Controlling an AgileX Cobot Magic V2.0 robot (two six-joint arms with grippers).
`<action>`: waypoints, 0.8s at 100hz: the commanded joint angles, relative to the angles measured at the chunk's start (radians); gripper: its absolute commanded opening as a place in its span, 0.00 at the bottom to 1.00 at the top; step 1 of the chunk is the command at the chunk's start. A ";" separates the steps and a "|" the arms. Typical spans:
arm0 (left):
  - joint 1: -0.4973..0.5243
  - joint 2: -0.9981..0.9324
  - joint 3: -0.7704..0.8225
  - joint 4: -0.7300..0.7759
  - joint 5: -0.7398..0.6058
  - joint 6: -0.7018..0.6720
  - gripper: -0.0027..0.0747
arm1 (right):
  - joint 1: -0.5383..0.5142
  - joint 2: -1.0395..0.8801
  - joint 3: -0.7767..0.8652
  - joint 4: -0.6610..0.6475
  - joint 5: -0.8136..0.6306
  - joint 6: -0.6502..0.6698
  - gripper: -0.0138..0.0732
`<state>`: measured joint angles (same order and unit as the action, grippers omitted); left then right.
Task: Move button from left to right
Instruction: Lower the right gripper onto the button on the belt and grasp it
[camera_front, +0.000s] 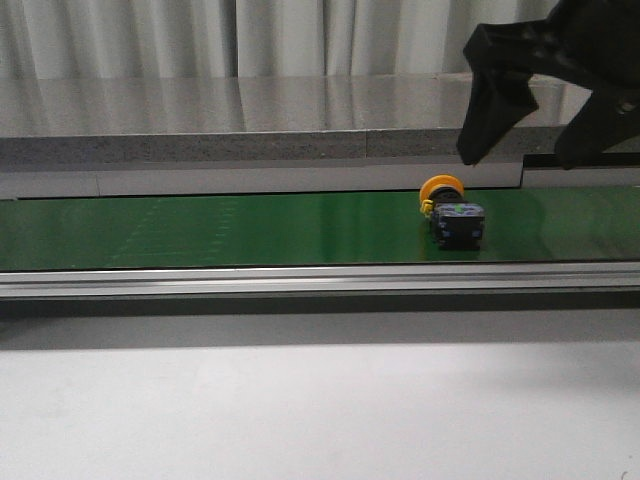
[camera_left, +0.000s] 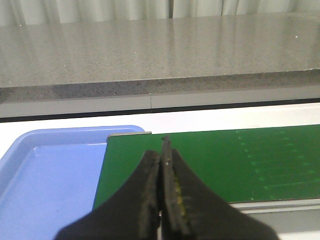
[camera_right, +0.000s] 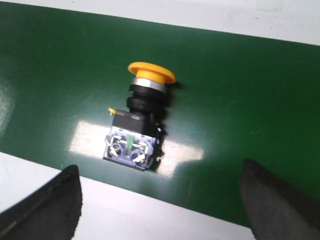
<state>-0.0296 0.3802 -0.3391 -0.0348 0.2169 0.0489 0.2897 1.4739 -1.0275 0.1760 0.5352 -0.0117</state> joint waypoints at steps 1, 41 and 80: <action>-0.008 0.005 -0.026 -0.012 -0.079 -0.002 0.01 | 0.006 0.009 -0.056 0.004 -0.059 -0.013 0.89; -0.008 0.005 -0.026 -0.012 -0.079 -0.002 0.01 | 0.005 0.147 -0.079 -0.090 -0.124 -0.014 0.89; -0.008 0.005 -0.026 -0.012 -0.079 -0.002 0.01 | 0.005 0.176 -0.079 -0.104 -0.112 -0.014 0.40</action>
<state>-0.0296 0.3802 -0.3391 -0.0365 0.2169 0.0489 0.2944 1.6941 -1.0748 0.0778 0.4586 -0.0137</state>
